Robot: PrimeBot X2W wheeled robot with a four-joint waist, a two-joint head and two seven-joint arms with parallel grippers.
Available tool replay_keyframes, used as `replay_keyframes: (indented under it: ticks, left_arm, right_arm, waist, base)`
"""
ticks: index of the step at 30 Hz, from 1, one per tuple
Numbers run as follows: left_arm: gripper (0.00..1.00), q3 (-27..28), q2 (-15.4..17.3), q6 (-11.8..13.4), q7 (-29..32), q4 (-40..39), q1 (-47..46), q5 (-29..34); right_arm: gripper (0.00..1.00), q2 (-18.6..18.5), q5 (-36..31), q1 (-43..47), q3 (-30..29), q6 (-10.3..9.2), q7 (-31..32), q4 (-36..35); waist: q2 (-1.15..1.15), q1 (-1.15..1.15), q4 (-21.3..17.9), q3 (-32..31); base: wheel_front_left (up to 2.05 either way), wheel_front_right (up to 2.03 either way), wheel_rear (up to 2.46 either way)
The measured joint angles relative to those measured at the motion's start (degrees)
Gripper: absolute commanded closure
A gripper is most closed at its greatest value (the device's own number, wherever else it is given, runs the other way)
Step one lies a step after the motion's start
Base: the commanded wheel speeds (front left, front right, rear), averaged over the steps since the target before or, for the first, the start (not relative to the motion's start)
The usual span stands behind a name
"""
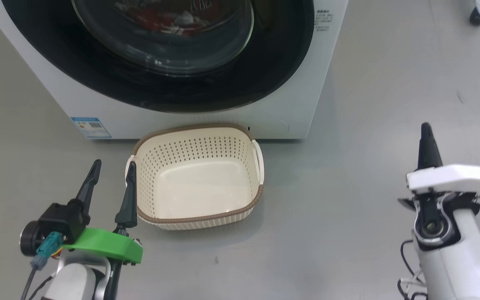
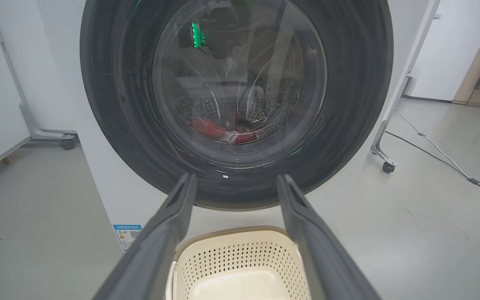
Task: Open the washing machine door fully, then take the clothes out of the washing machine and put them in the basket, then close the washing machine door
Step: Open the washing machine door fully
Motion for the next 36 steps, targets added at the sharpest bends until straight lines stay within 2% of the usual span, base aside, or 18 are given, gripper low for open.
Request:
replay_keyframes:
  ticks: [13,19,28,36]
  left_arm:
    - [0.00,-0.6,-0.5,-1.6,0.0,-2.0,-5.4,0.6]
    - [0.00,-1.5,-1.0,-2.5,0.0,-2.7,-8.5,0.7]
    - [0.00,-2.3,-1.8,-3.4,0.0,-2.4,-11.1,1.1]
    - [0.00,-2.7,-2.0,-3.8,0.0,-1.9,-12.4,1.5]
  right_arm:
    - [1.00,-0.3,19.1,-14.2,-2.9,0.00,8.5,-0.1]
    - [1.00,-0.6,22.4,-21.6,-3.5,-0.73,11.2,0.8]
    - [1.00,-1.1,22.8,-30.7,-3.5,-2.22,15.3,4.1]
    - [1.00,-3.5,24.5,-37.5,-3.0,-3.97,20.9,6.5]
  waist:
    - [0.00,0.00,2.3,8.4]
    - [0.00,0.00,3.3,12.1]
    - [0.00,0.00,4.9,16.1]
    - [0.00,0.00,6.3,18.3]
  base:
    - [0.00,0.00,0.00]
    - [0.00,0.00,0.00]
    - [0.00,0.00,0.00]
    - [0.00,0.00,0.00]
